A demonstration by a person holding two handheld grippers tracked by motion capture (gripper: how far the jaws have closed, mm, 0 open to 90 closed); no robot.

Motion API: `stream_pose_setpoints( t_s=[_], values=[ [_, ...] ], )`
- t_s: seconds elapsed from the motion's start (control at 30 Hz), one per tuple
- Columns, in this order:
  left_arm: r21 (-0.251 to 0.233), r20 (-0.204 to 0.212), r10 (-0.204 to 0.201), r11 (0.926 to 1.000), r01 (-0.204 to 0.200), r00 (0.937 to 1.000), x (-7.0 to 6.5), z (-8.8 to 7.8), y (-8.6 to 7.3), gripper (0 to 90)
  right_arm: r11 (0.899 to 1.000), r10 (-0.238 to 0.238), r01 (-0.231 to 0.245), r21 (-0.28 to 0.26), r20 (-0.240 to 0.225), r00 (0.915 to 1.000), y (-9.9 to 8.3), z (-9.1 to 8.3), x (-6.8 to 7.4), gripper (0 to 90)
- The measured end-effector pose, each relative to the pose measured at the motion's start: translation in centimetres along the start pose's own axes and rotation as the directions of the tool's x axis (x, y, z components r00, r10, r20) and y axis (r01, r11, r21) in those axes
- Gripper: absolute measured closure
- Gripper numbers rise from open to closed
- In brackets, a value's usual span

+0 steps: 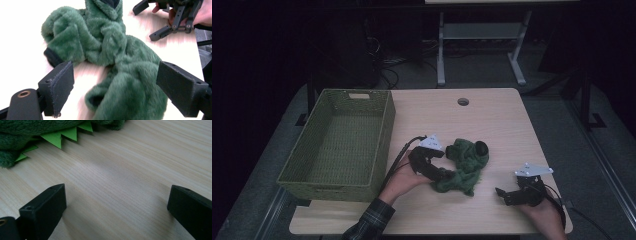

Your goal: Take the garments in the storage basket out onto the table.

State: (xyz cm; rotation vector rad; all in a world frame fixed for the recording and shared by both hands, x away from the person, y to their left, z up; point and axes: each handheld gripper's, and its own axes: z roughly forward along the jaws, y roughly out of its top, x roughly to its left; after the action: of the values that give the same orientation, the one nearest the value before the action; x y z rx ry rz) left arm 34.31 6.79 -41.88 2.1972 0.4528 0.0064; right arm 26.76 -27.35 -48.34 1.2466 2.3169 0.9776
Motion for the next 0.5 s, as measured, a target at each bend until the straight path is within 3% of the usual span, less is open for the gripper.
stream_pose_setpoints(
  t_s=[0.5],
  values=[
    [-0.026,-0.057,0.017,0.9995,-0.019,0.9982,-2.2,-1.9,-4.5,12.8,1.0,-0.001,0.001,0.003,-0.002,1.0,0.0,0.0,-0.1,3.3]
  ],
)
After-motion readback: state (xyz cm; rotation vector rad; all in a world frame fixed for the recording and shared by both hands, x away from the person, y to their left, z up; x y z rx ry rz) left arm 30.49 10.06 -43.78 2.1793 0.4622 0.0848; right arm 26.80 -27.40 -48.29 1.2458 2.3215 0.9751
